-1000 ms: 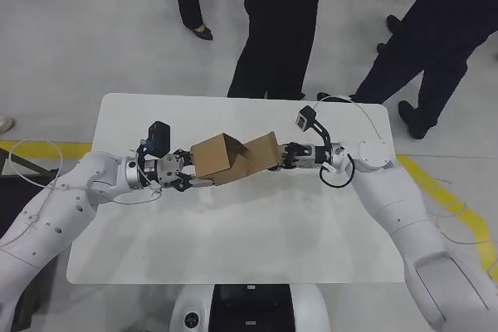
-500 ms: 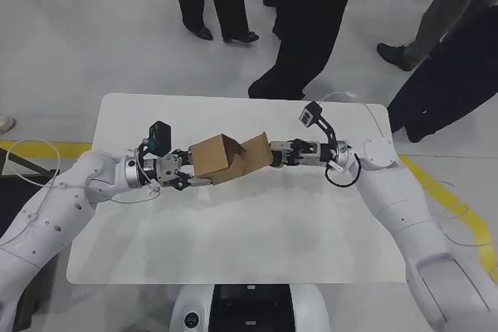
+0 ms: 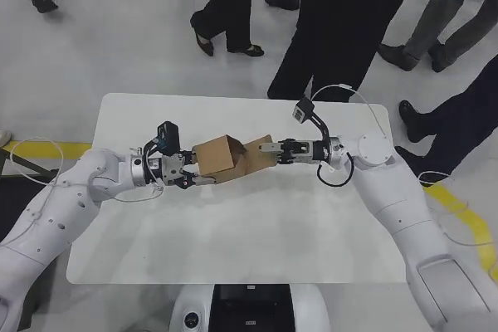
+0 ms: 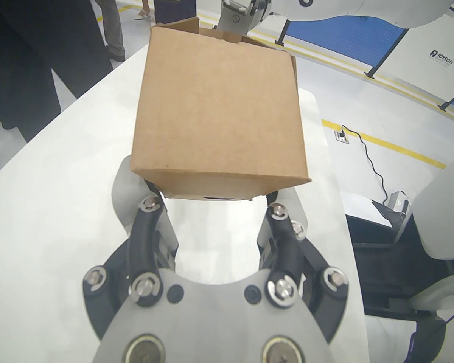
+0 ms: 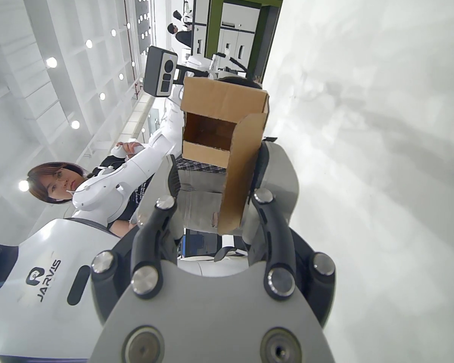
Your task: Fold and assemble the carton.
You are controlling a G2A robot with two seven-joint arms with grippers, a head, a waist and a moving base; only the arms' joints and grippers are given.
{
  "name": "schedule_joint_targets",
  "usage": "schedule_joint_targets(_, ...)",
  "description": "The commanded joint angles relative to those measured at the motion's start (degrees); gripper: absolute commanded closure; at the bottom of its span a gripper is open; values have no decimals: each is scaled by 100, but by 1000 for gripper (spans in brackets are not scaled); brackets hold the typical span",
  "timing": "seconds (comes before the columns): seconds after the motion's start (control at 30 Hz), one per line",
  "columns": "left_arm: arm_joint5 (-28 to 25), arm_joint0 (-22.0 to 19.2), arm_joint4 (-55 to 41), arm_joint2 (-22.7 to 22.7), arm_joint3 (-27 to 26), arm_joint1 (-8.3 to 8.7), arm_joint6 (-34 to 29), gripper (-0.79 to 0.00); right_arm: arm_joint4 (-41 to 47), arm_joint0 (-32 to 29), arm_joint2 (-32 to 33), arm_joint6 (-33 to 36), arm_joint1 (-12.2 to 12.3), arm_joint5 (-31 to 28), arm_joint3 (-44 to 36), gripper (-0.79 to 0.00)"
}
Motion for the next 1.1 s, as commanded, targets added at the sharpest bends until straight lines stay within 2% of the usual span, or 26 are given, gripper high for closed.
schedule_joint_targets(0.0,24,4,-15,-2,-3,-16,-112,-493,-254,-9,2,-145,20,36,-146,-336)
schedule_joint_targets(0.17,83,-10,-101,-23,7,-55,-396,-502,-677,-126,107,-421,100,173,-575,-292)
schedule_joint_targets(0.33,126,-19,-174,-46,-17,-92,-636,-502,-570,-318,236,-368,157,232,-966,-283)
schedule_joint_targets(0.57,105,-31,-299,-73,-75,-144,-879,-502,-891,-320,87,-512,153,491,-1033,-283)
schedule_joint_targets(0.73,62,-1,-339,-148,-92,-163,-931,-496,-1184,-258,14,-794,143,590,-873,-194)
schedule_joint_targets(0.8,45,25,-341,-194,-87,-166,-926,-496,-1213,-253,9,-834,143,599,-844,-132)
schedule_joint_targets(0.87,23,58,-343,-238,-80,-167,-919,-502,-1255,-247,23,-864,151,610,-811,-18)
schedule_joint_targets(1.07,0,137,-330,-343,-72,-183,-912,-514,-1203,-285,89,-844,174,594,-844,0)
